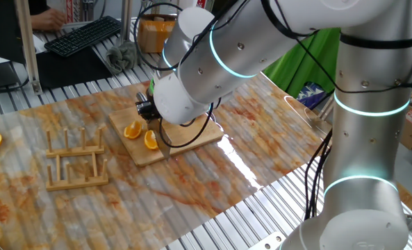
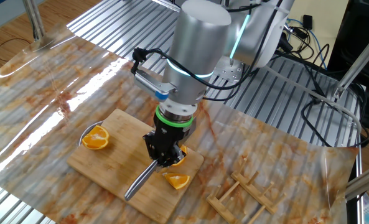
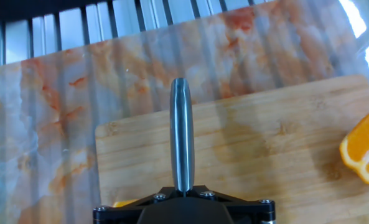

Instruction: Chop the orange

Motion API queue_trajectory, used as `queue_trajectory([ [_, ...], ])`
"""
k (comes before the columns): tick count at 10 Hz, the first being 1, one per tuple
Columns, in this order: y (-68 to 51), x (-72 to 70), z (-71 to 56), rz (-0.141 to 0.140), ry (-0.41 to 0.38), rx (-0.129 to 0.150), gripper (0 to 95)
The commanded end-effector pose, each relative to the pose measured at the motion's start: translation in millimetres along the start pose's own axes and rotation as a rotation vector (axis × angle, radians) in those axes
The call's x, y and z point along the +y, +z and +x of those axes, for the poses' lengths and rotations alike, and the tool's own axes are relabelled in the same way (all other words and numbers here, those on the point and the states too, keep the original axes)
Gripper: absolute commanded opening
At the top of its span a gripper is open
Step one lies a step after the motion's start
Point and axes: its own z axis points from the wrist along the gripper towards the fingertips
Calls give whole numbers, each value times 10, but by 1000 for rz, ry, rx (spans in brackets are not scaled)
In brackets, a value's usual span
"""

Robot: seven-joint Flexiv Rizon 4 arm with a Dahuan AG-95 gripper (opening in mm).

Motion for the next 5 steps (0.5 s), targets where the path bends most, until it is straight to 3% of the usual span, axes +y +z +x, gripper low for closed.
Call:
queue_trajectory([
  [1,1,-5,-31,0,-6,2,0],
  [5,1,-40,-156,1,-21,32,0],
])
